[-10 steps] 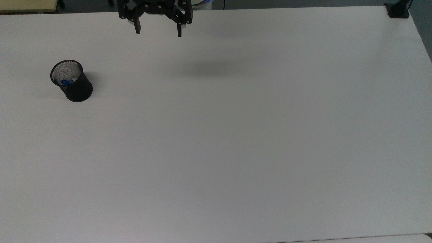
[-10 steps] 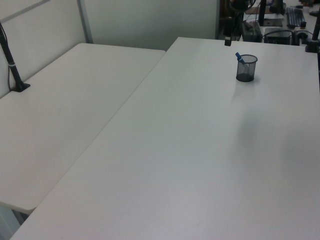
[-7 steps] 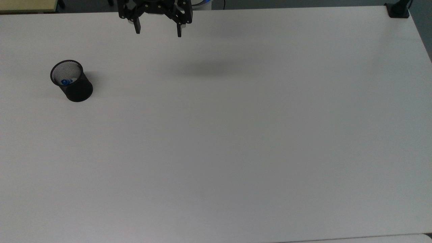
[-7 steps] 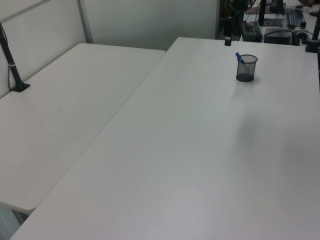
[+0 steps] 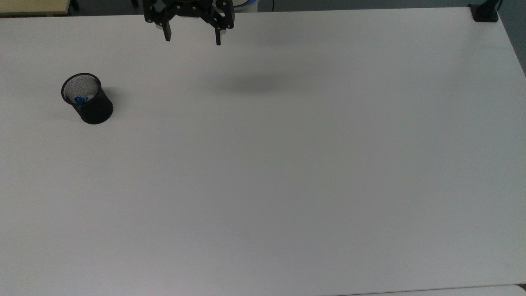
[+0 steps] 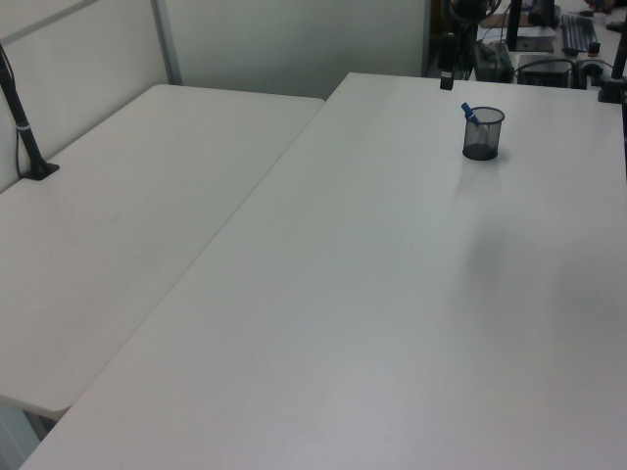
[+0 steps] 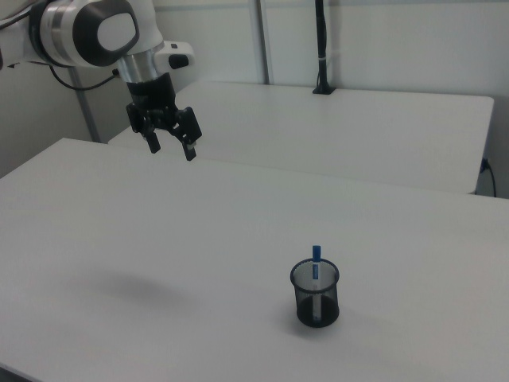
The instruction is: Remove the marker
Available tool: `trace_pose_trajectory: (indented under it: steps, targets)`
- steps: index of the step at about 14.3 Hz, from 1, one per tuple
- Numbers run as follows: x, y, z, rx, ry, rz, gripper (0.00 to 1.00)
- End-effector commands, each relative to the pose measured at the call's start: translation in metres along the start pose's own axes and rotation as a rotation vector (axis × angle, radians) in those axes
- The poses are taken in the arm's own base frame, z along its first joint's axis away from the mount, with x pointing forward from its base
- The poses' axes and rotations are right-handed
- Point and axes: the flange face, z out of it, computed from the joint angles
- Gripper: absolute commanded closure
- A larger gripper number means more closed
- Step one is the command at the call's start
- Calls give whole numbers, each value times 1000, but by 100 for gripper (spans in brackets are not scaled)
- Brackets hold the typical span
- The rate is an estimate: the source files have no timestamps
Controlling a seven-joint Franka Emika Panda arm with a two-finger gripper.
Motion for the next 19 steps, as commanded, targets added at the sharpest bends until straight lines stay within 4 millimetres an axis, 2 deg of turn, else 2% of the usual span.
trace_pose_trajectory:
  steps: [1,3,6,11,13,14,16,19]
  targets:
    - [-2,2,-7,-6,18,-9,0]
    - [-3,5,-8,-10,14,-19,0]
    - [-10,31,-12,-12,-5,-105,0]
    - [-16,89,-2,-32,-44,-215,0]
    - [-17,120,1,-132,-53,-205,0]
    - [-15,128,5,-159,-36,-201,0]
    - [-18,153,24,-174,-7,-170,0]
    - [-12,173,63,-191,37,-152,0]
